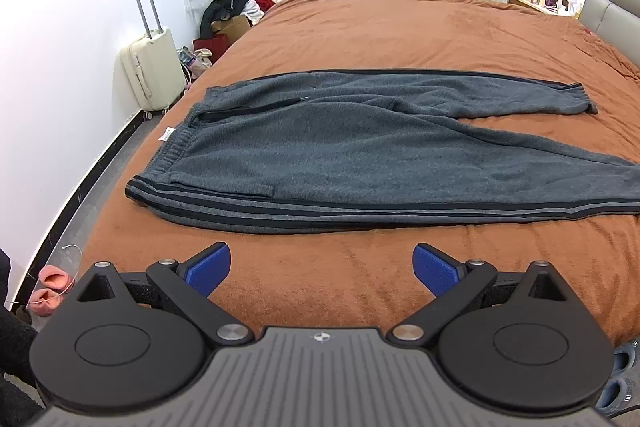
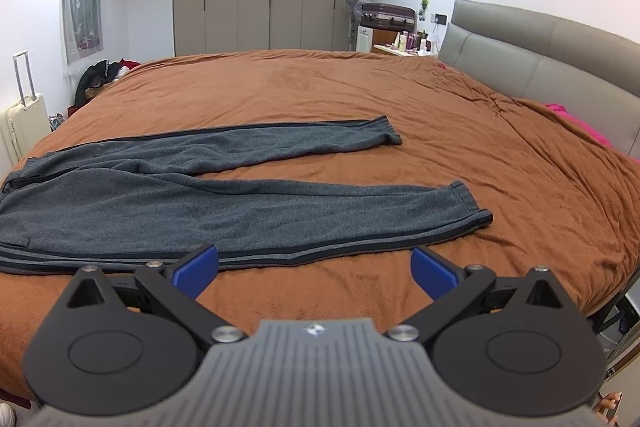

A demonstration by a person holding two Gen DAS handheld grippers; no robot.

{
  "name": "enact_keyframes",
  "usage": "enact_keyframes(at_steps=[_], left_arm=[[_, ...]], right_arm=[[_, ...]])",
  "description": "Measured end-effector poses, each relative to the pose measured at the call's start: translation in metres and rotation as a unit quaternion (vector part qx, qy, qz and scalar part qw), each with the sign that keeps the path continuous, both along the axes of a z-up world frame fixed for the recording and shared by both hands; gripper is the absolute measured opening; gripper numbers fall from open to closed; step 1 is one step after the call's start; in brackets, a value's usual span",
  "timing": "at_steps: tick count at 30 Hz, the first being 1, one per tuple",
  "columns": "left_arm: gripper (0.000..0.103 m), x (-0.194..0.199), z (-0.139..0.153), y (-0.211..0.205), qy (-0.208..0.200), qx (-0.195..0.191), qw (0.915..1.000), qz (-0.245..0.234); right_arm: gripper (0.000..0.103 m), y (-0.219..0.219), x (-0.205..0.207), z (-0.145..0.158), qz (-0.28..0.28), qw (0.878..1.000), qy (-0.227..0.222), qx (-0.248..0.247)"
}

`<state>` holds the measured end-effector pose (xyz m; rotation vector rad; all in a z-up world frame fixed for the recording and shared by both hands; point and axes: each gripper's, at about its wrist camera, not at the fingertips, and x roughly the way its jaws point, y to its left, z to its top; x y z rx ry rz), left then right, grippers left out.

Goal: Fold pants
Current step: 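Lower the right tool to a pant cuff while the left tool lowers to the waistband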

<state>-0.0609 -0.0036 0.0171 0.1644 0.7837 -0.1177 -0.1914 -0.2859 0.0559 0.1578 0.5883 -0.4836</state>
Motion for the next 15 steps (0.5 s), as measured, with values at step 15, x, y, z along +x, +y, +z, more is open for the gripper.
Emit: enact_keyframes(at_steps=[15], left_arm=[[0.103, 0.071, -0.051, 0.075, 0.041, -0.037, 0.9979, 0.034]], right_arm=[[0.098, -0.096, 0.023, -0.046, -0.046, 0.994, -0.04, 0.091]])
